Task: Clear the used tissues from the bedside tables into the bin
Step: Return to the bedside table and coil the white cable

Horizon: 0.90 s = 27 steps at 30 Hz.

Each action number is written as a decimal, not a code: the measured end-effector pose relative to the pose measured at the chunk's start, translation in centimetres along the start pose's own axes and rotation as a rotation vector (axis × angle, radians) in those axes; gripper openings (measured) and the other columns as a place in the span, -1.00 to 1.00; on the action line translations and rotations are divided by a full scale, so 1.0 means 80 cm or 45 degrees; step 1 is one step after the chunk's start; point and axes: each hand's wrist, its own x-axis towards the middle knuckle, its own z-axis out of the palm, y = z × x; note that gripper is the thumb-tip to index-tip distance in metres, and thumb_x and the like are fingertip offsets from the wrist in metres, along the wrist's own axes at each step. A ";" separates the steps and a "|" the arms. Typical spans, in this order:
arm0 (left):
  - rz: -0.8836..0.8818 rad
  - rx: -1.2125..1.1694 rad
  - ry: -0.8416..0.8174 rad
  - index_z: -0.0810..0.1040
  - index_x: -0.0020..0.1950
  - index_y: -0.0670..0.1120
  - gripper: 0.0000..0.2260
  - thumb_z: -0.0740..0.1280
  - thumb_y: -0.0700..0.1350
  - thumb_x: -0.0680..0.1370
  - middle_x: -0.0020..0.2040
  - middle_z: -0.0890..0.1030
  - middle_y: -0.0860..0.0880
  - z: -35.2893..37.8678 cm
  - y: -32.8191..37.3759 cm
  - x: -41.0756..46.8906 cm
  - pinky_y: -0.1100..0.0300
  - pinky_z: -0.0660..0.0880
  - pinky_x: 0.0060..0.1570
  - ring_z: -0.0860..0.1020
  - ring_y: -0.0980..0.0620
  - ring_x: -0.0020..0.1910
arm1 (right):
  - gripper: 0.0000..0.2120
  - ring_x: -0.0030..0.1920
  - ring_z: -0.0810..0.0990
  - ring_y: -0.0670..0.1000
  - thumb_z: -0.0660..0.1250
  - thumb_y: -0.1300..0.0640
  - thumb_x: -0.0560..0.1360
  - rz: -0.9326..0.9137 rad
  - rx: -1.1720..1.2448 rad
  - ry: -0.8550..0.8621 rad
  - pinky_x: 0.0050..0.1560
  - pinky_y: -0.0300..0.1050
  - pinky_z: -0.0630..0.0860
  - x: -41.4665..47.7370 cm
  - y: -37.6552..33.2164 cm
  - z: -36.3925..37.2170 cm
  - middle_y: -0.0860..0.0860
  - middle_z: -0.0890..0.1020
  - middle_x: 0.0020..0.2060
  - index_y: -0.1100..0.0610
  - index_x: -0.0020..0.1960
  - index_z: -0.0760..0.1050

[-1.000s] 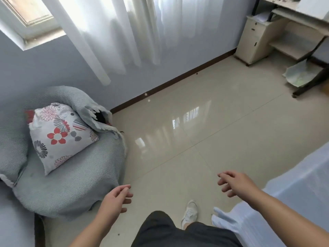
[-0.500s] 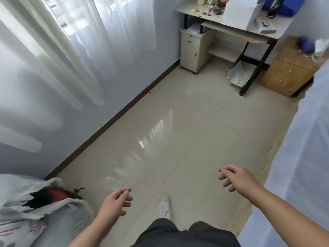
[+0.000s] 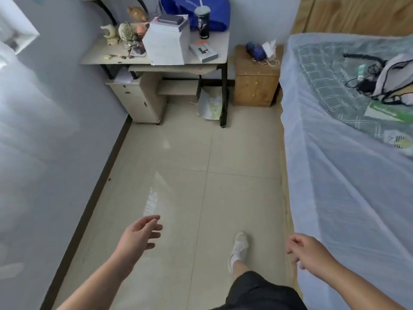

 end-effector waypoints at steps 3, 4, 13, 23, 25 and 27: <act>-0.006 0.047 -0.048 0.72 0.14 0.07 -0.82 0.31 -0.09 0.71 -0.03 0.78 -0.03 0.035 0.057 0.045 0.04 0.62 -0.10 0.73 -0.06 -0.01 | -0.81 -0.24 0.63 0.01 0.29 0.10 0.64 -0.036 0.096 0.018 -0.25 -0.08 0.52 0.057 -0.076 -0.047 0.10 0.72 -0.09 0.13 -0.02 0.65; -0.018 0.070 -0.081 0.72 0.14 0.07 -0.82 0.31 -0.09 0.71 -0.04 0.79 -0.02 0.047 0.073 0.056 0.05 0.62 -0.11 0.73 -0.06 -0.02 | -0.82 -0.25 0.63 0.01 0.30 0.10 0.63 -0.054 0.131 0.027 -0.25 -0.08 0.53 0.073 -0.105 -0.064 0.11 0.72 -0.09 0.13 -0.01 0.66; -0.138 0.113 -0.141 0.71 0.12 -0.05 -0.85 0.33 -0.17 0.70 -0.02 0.75 -0.15 0.092 0.190 0.196 0.08 0.51 -0.18 0.66 -0.11 -0.12 | -0.86 -0.24 0.69 -0.03 0.33 0.06 0.63 -0.230 0.264 0.168 -0.27 -0.15 0.60 0.217 -0.333 -0.194 0.00 0.75 -0.12 0.04 0.01 0.66; -0.025 0.300 -0.324 0.71 0.14 0.02 -0.83 0.32 -0.11 0.69 -0.03 0.77 -0.07 0.135 0.412 0.455 0.06 0.57 -0.16 0.69 -0.08 -0.08 | -0.87 -0.18 0.72 0.03 0.32 0.07 0.64 0.058 0.354 0.290 -0.28 -0.18 0.60 0.342 -0.380 -0.268 0.00 0.75 -0.11 -0.01 0.06 0.65; 0.049 0.348 -0.358 0.71 0.14 0.05 -0.83 0.33 -0.09 0.68 -0.04 0.78 -0.04 0.152 0.478 0.491 0.07 0.58 -0.15 0.70 -0.07 -0.05 | -0.86 -0.19 0.70 0.05 0.30 0.08 0.65 0.157 0.379 0.288 -0.28 -0.17 0.59 0.351 -0.370 -0.275 0.03 0.74 -0.11 0.02 0.06 0.65; 0.123 0.370 -0.387 0.71 0.14 0.07 -0.83 0.31 -0.08 0.69 -0.03 0.78 -0.03 0.176 0.540 0.523 0.08 0.59 -0.13 0.71 -0.08 -0.01 | -0.84 -0.26 0.67 0.04 0.32 0.07 0.65 0.247 0.431 0.289 -0.30 -0.15 0.54 0.363 -0.360 -0.285 0.09 0.74 -0.13 0.08 0.03 0.66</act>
